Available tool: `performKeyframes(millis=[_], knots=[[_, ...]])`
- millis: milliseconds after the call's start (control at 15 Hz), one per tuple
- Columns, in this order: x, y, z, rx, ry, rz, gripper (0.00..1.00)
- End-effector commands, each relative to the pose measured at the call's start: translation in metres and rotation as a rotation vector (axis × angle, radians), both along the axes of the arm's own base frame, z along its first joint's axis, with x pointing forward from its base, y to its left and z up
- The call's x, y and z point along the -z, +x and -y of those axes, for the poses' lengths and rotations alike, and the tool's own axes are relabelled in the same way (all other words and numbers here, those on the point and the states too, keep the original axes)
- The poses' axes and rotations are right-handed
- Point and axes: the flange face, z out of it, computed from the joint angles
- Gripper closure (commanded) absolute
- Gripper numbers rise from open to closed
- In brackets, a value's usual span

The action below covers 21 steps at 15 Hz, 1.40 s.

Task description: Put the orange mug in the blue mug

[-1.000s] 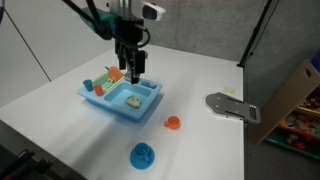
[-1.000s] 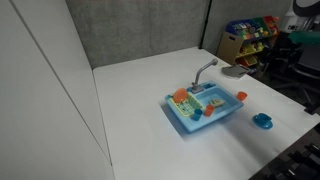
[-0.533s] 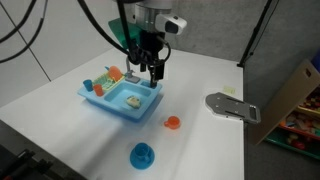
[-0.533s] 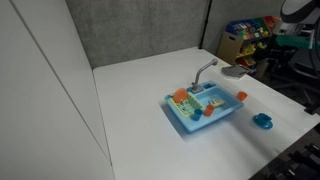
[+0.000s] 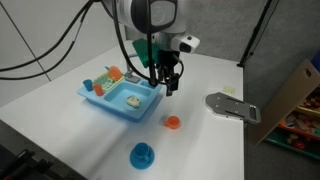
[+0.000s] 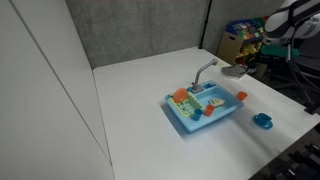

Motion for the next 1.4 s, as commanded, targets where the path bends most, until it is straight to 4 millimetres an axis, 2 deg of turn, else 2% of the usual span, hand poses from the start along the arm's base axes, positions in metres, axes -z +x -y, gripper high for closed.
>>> performKeyframes(millis=[0, 400, 467, 600, 667, 933, 1333], knots=[[0.025, 0.019, 0.015, 0.060, -0.008, 0.007, 0.00], [0.071, 0.030, 0.030, 0.109, -0.035, 0.004, 0.00], [0.074, 0.031, 0.032, 0.113, -0.039, 0.001, 0.00], [0.069, 0.027, 0.028, 0.078, 0.001, -0.009, 0.00], [0.078, 0.023, 0.026, 0.081, -0.034, -0.018, 0.00], [0.077, 0.025, 0.025, 0.081, -0.028, -0.014, 0.00], [0.101, 0.033, 0.040, 0.223, -0.041, -0.039, 0.00]])
